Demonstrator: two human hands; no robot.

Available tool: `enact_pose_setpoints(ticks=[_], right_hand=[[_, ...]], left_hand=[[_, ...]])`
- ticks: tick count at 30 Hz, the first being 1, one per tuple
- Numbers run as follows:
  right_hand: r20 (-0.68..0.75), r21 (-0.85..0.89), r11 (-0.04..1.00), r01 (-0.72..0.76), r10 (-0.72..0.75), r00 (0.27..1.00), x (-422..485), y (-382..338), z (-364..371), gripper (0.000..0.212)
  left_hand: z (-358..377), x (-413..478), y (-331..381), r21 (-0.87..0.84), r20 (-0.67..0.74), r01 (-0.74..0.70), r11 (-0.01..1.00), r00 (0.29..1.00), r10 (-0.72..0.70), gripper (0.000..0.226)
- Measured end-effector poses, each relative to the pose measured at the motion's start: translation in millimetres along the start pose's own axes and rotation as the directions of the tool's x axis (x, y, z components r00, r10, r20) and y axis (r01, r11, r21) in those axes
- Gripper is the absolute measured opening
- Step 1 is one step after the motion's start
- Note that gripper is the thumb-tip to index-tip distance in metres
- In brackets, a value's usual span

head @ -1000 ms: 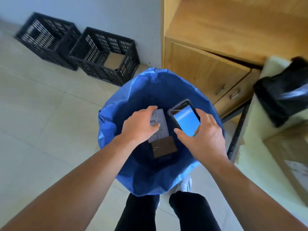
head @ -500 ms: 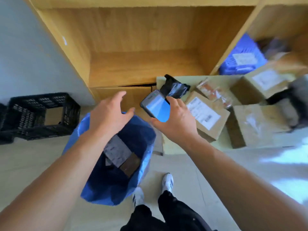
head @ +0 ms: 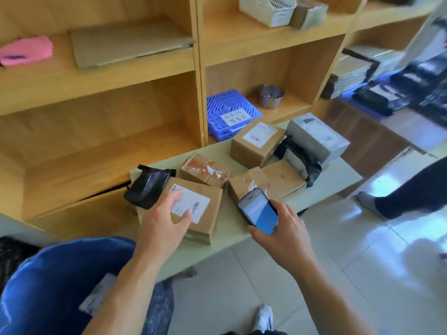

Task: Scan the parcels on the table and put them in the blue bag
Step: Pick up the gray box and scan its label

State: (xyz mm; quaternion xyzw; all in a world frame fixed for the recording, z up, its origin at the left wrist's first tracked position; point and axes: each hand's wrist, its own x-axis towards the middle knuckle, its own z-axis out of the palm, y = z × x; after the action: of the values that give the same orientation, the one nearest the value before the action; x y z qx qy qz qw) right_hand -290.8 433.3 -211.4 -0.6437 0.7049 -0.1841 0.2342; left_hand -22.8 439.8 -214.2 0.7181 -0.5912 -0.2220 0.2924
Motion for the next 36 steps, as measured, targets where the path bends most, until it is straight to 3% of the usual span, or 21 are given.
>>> enact_pose_setpoints(ticks=[5, 10, 16, 20, 26, 33, 36], right_hand=[[-0.021, 0.029, 0.999, -0.027, 0.028, 0.999, 18.0, 78.3, -62.8, 0.085], [0.008, 0.056, 0.992, -0.113, 0.113, 0.994, 44.1, 145.3, -109.8, 0.086], [0.008, 0.144, 0.967, -0.211, 0.212, 0.977, 104.3, 196.6, -126.7, 0.084], [-0.002, 0.120, 0.959, -0.258, 0.260, 0.966, 149.7, 224.8, -144.4, 0.085], [-0.072, -0.002, 0.956, -0.295, 0.294, 0.953, 214.6, 263.4, -192.4, 0.087], [-0.094, -0.051, 0.974, -0.222, 0.217, 0.972, 287.3, 295.9, -215.7, 0.085], [-0.065, -0.107, 0.981, -0.162, 0.156, 0.986, 319.4, 306.5, -226.4, 0.086]], left_hand=[[67.3, 1.8, 74.0, -0.101, 0.087, -0.029, 0.994, 0.995, 0.038, 0.049], [121.7, 2.5, 132.7, -0.089, 0.140, -0.038, 0.995, 0.989, 0.050, 0.053], [187.6, 58.4, 207.3, -0.076, 0.257, -0.153, 0.985, 0.952, 0.168, 0.055], [237.0, 120.5, 244.3, -0.107, 0.173, -0.205, 0.973, 0.960, 0.221, 0.060], [327.9, 217.0, 285.8, -0.145, 0.175, -0.186, 0.972, 0.962, 0.210, 0.067], [408.8, 263.6, 321.1, -0.060, 0.161, -0.154, 0.986, 0.974, 0.162, 0.073], [433.5, 267.3, 328.1, -0.066, 0.110, -0.062, 0.996, 0.992, 0.069, 0.077]])
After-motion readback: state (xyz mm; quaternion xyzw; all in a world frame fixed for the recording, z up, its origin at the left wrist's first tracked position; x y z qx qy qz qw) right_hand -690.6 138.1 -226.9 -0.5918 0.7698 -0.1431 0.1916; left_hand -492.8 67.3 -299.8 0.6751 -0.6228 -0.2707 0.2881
